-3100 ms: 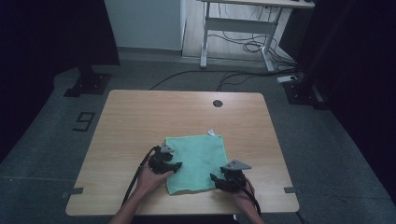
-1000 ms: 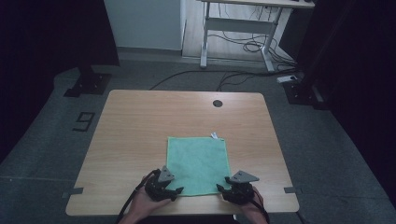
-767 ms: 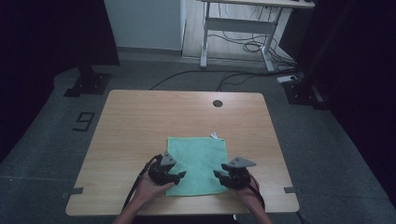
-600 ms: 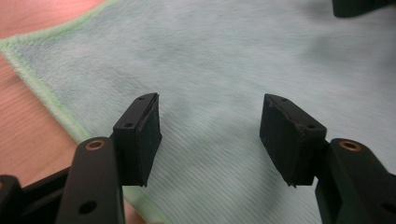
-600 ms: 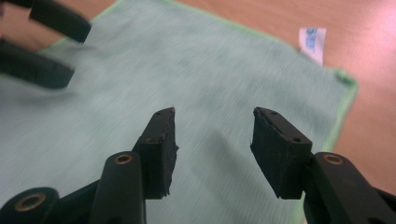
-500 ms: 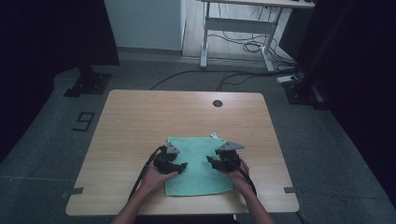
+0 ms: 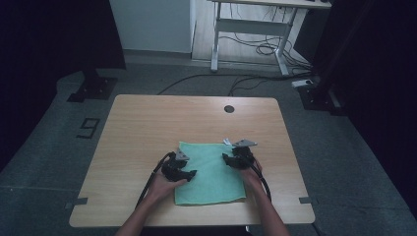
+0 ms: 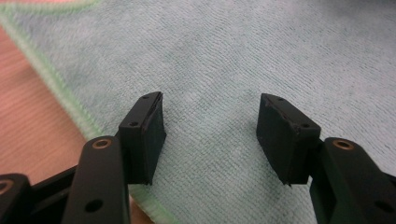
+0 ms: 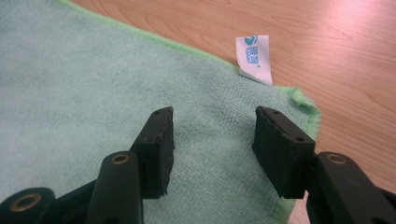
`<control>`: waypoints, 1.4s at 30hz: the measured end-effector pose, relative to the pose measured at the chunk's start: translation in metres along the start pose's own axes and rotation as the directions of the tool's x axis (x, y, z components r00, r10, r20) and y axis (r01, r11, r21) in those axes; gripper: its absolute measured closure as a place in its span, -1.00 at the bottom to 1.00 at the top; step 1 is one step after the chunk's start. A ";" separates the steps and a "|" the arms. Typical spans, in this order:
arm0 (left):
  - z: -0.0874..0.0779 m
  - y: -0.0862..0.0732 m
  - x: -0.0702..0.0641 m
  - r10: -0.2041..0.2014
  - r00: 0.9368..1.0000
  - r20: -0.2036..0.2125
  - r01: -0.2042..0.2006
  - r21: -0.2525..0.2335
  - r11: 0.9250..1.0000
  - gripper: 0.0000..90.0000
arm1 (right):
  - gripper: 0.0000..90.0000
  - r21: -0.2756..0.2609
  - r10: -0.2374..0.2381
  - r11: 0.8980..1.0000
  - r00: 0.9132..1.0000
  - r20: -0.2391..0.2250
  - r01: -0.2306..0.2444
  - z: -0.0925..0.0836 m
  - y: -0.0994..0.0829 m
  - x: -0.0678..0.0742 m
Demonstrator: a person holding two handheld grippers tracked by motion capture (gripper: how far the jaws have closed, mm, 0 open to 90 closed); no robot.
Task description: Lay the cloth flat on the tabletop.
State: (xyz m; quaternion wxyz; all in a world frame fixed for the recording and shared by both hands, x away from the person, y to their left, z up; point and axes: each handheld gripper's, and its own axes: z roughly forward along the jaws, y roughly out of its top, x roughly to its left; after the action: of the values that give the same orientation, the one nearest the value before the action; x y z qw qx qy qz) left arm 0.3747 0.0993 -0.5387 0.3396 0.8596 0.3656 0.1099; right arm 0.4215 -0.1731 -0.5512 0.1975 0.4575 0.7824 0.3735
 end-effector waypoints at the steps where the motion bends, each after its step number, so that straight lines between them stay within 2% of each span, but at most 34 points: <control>1: 0.000 0.001 0.001 -0.002 1.000 0.002 0.002 -0.001 1.000 -0.07 | 0.07 0.003 0.001 1.000 1.000 0.000 -0.001 -0.001 0.000 0.000; 6: 0.001 0.001 0.000 0.005 1.000 0.002 -0.005 -0.001 1.000 -0.11 | 0.07 0.017 0.006 1.000 1.000 0.009 -0.006 -0.008 -0.003 0.001; 10: 0.001 0.001 -0.001 0.000 1.000 0.001 0.000 -0.003 1.000 -0.11 | 0.03 -0.030 -0.004 1.000 1.000 -0.007 0.004 -0.004 0.008 0.008; 13: 0.001 0.000 -0.001 0.000 1.000 -0.003 0.000 -0.006 1.000 -0.11 | -0.01 -0.013 -0.008 1.000 1.000 -0.007 0.007 0.004 0.013 0.010; 15: 0.001 0.000 -0.001 -0.005 1.000 0.002 0.005 -0.009 1.000 -0.11 | -0.03 0.015 -0.010 1.000 1.000 0.008 0.010 0.016 0.015 0.011; 21: 0.000 -0.001 0.002 -0.011 1.000 0.018 0.011 -0.010 1.000 -0.10 | -0.02 0.014 0.015 1.000 0.999 0.034 -0.016 0.014 0.013 0.005; 23: 0.000 -0.001 0.003 -0.014 1.000 0.023 0.015 -0.014 1.000 -0.10 | 0.00 0.010 0.026 1.000 0.999 0.034 -0.026 0.010 0.010 -0.001; 27: 0.001 -0.001 0.004 -0.015 1.000 0.027 0.016 -0.018 1.000 -0.11 | -0.02 -0.003 0.026 1.000 0.999 0.044 -0.026 0.002 0.006 0.001; 31: 0.002 0.000 0.006 -0.021 0.999 0.033 0.022 -0.022 1.000 -0.10 | -0.03 -0.039 0.019 0.999 1.000 0.001 -0.019 -0.017 -0.005 0.014; 32: 0.002 0.001 0.006 -0.023 0.999 0.035 0.024 -0.022 0.999 -0.10 | -0.03 -0.039 0.019 0.999 1.000 0.001 -0.019 -0.017 -0.005 0.014; 34: 0.002 0.001 0.007 -0.020 0.999 0.038 0.021 -0.018 1.000 -0.10 | -0.05 -0.037 -0.009 0.999 1.000 -0.026 0.008 -0.031 -0.018 0.027; 38: 0.002 0.001 0.005 -0.011 0.999 0.030 0.012 -0.017 1.000 -0.12 | -0.10 -0.030 -0.004 1.000 0.997 -0.073 0.001 -0.046 -0.035 0.038; 39: 0.002 0.001 0.005 -0.011 0.999 0.030 0.012 -0.017 1.000 -0.13 | -0.10 -0.030 -0.004 1.000 0.997 -0.073 0.001 -0.046 -0.035 0.038; 40: 0.002 0.001 0.005 -0.010 0.999 0.033 0.011 -0.017 1.000 -0.13 | -0.12 -0.003 -0.025 1.000 0.997 -0.071 0.025 -0.051 -0.045 0.044; 42: 0.002 0.001 0.006 -0.016 0.999 0.037 0.017 -0.018 1.000 -0.14 | -0.11 -0.011 -0.023 1.000 0.998 -0.066 0.022 -0.055 -0.050 0.046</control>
State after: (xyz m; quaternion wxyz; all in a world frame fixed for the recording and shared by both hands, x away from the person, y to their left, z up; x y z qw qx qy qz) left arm 0.3806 0.1019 -0.5396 0.3550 0.8552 0.3655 0.0946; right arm 0.3341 -0.1713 -0.5523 0.1779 0.4350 0.7918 0.3902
